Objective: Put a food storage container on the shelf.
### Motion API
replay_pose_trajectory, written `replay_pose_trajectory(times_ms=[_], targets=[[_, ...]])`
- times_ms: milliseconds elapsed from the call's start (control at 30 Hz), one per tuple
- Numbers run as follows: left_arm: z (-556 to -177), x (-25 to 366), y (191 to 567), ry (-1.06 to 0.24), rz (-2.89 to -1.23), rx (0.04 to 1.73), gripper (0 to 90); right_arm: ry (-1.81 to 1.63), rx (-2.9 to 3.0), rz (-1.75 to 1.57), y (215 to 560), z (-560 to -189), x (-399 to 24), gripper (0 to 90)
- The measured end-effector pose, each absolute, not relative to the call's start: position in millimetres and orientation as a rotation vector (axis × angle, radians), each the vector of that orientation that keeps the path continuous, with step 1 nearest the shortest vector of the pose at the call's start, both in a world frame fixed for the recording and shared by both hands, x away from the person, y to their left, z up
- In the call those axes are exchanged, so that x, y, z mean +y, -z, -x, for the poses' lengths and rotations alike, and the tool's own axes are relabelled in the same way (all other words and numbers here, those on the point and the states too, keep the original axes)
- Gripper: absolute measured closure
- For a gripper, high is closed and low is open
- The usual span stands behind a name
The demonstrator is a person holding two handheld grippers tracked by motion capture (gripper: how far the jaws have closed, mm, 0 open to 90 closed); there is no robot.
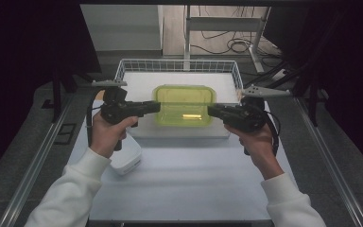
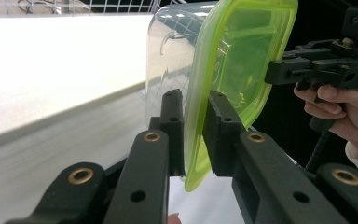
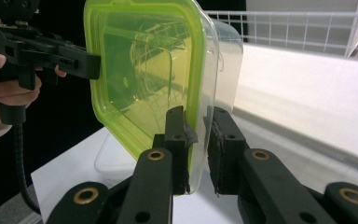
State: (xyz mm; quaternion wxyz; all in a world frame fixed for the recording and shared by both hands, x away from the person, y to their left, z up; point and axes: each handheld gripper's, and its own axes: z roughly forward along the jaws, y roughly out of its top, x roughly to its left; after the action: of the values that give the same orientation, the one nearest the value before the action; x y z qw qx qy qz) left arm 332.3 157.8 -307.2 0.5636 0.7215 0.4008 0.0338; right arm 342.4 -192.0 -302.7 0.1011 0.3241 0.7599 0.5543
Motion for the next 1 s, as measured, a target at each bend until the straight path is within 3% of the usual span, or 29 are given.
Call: replay_pose_trajectory(times_ms=[400, 1000], targets=[[-368, 166, 294, -0.035, -1.666, 0.971, 79.1, -1.635, 2.251, -0.988, 276, -376, -185, 79.2], [-439, 175, 312, 0.083, -1.68, 1.115, 79.6, -1.642, 2.284, -1.233, 298, -444, -172, 79.3]])
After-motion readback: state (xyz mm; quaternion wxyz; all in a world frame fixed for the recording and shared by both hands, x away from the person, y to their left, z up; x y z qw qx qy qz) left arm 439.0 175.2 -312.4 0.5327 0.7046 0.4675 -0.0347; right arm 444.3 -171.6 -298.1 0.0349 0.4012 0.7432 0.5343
